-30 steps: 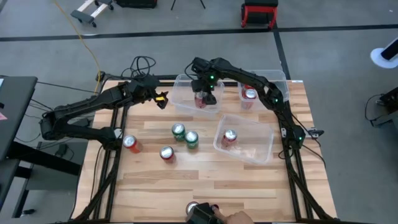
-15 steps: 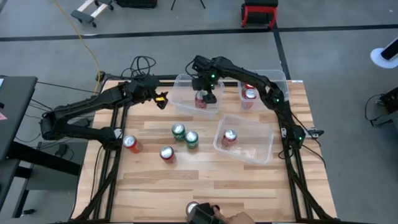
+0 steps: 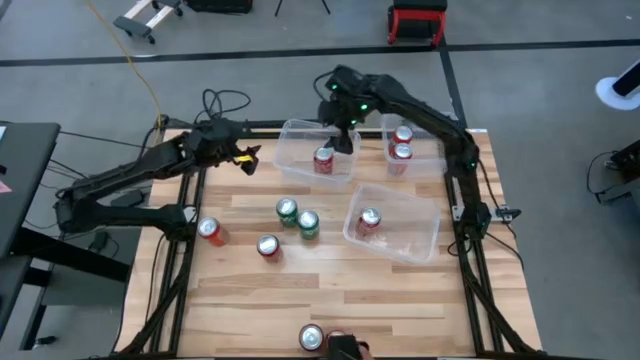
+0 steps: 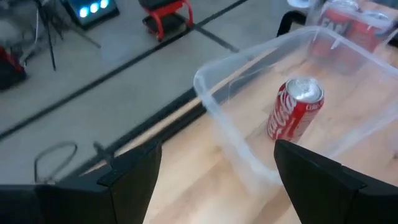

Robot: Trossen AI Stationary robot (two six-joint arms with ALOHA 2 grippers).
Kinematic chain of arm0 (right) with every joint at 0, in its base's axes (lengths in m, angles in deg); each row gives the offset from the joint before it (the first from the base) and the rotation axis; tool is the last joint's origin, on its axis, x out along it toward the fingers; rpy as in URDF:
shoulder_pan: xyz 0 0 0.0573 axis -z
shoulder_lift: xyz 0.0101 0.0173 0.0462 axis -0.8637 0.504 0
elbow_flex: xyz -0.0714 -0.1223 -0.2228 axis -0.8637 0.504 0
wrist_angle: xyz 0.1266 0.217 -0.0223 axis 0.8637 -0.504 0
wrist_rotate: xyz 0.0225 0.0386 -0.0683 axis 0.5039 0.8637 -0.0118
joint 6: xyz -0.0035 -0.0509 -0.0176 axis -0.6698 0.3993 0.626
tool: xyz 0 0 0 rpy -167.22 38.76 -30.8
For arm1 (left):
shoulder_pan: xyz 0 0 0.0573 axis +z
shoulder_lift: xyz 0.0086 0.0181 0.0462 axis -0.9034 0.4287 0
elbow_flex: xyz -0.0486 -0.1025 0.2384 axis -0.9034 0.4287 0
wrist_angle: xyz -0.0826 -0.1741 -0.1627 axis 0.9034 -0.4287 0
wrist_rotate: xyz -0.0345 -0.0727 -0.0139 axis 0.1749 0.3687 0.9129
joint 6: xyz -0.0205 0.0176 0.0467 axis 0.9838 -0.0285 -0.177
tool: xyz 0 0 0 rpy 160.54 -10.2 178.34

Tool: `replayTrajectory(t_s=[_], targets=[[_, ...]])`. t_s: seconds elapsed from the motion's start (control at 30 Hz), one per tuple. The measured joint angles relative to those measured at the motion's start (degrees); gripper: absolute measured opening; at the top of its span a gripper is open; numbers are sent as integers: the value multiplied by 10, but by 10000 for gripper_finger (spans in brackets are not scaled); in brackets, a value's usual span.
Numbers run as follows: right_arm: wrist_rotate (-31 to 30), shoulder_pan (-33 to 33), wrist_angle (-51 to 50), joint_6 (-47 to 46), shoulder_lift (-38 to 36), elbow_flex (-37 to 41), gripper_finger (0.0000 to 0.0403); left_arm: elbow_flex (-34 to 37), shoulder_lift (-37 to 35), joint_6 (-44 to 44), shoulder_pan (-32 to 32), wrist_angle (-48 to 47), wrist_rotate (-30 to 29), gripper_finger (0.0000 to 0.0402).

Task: Sort soda cans
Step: Put the top red-white soda can into the bottom transparent bin

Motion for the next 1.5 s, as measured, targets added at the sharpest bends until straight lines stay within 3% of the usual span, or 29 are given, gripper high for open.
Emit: replayTrajectory(t_s=[0.2,0.5,0.8,0.97,1.1,1.23,1.4,1.5], targets=[[50,-4,-37,-45,-72,0,348,9,-8,53,-52,-50,-1,306],[41,-71,-130,-107,-126,0,333,111,-8,44,-175,116,-8,306],[-81,-180,-168,-149,-142,0,317,173,-8,81,-269,185,-37,306],[-123,-197,-168,-173,-174,63,313,176,-8,101,-329,187,-97,306],[-154,-191,-97,-185,-238,170,311,176,-10,101,-365,190,-132,306],[-165,-157,101,-172,-280,264,310,176,-12,94,-372,201,-175,306],[-163,-85,227,-172,-240,283,310,176,-12,104,-372,212,-183,306],[-118,-46,235,-171,-179,263,310,176,-12,119,-374,202,-183,306]])
